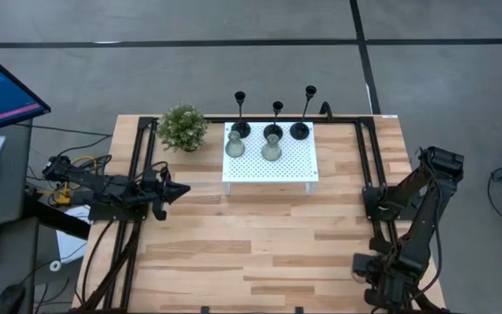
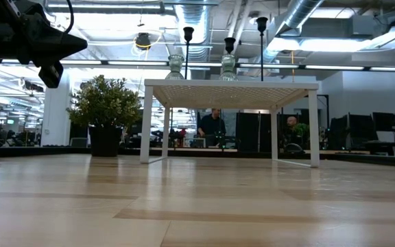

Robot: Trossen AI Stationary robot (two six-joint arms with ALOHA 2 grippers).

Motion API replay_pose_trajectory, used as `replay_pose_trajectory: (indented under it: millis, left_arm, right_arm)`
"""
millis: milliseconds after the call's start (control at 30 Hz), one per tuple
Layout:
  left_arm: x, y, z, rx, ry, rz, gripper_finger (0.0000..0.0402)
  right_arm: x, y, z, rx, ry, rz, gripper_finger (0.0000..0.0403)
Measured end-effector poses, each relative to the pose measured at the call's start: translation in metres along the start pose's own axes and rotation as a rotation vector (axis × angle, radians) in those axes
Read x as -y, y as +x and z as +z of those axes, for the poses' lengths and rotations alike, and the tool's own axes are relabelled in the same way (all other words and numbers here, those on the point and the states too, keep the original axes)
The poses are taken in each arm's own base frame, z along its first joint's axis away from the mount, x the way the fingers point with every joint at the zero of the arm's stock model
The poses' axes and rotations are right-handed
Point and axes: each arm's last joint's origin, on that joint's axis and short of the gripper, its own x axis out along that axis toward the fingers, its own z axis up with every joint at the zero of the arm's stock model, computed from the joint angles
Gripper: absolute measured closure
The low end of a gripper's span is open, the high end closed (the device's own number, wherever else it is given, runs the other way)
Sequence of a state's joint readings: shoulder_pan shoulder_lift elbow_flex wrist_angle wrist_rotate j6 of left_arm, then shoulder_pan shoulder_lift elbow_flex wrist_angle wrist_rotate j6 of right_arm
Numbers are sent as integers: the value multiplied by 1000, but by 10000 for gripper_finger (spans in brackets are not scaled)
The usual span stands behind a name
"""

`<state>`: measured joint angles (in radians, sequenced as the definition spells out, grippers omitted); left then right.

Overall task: Pick & Place candle stick holders
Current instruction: Put the violet candle holder on the shelf aligned with the black candle holder

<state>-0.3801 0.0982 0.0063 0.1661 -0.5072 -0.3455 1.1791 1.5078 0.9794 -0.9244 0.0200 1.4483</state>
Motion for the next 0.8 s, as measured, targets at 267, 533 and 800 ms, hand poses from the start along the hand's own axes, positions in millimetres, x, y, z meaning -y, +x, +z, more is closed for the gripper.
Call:
replay_pose_trajectory:
  millis: [267,533,800]
  left_arm:
    - [0,0,0,0,0,-1,389]
    - [0,0,0,0,0,0,389]
    - [0,0,0,-1,1,0,389]
  right_arm:
    - [3,-2,14,15,26,-3,383]
    - [25,-35,41,140,56,-24,402]
    - [65,-73,72,235,69,23,403]
